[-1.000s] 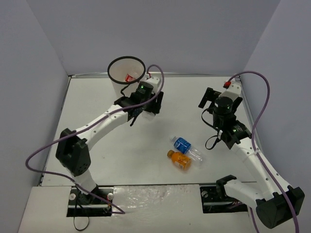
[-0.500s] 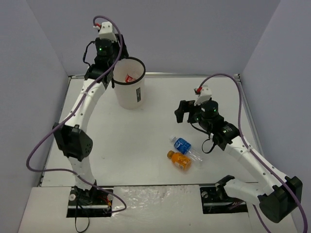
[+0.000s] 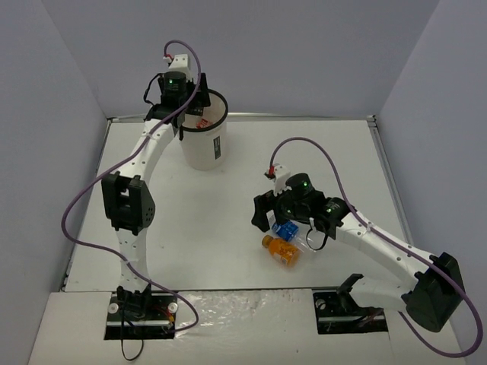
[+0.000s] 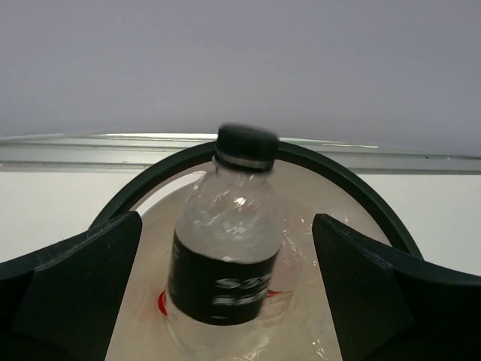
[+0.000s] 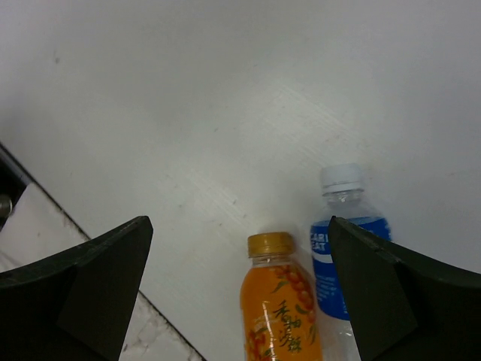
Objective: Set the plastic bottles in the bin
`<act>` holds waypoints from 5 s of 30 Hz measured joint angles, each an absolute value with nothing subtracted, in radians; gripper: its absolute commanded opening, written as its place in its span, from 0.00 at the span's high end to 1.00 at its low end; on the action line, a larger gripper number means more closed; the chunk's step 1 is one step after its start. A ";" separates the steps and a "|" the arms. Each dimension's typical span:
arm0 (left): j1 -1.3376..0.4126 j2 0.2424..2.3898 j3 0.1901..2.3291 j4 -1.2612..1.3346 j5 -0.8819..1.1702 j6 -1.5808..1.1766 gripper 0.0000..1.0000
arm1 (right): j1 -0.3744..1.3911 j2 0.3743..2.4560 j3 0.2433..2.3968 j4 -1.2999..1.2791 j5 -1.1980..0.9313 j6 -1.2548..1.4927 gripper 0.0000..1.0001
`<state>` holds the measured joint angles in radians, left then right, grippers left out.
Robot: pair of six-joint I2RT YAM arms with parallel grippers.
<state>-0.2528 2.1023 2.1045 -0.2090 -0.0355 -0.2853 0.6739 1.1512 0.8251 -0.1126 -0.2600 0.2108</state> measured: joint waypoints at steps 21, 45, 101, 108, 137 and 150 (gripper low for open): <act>-0.253 1.164 1.341 -0.234 -0.174 -0.352 0.03 | 0.824 1.195 0.814 -0.320 -0.270 0.207 0.00; -0.253 0.936 0.978 -0.484 -0.372 -0.509 0.03 | 1.051 1.439 0.875 -0.504 0.143 0.398 0.03; -0.253 0.731 0.862 -0.410 -0.384 -0.523 0.03 | 0.722 2.334 2.372 0.177 0.278 0.181 0.30; -0.253 0.748 0.853 -0.405 -0.359 -0.517 0.03 | 0.722 2.478 2.460 0.214 0.212 0.208 0.00; -0.253 0.860 0.853 -0.402 -0.363 -0.529 0.03 | 0.675 1.330 1.326 -0.458 0.440 0.253 0.00; -0.253 0.843 0.853 -0.406 -0.374 -0.552 0.03 | 0.675 1.358 1.097 -0.598 0.277 0.357 0.00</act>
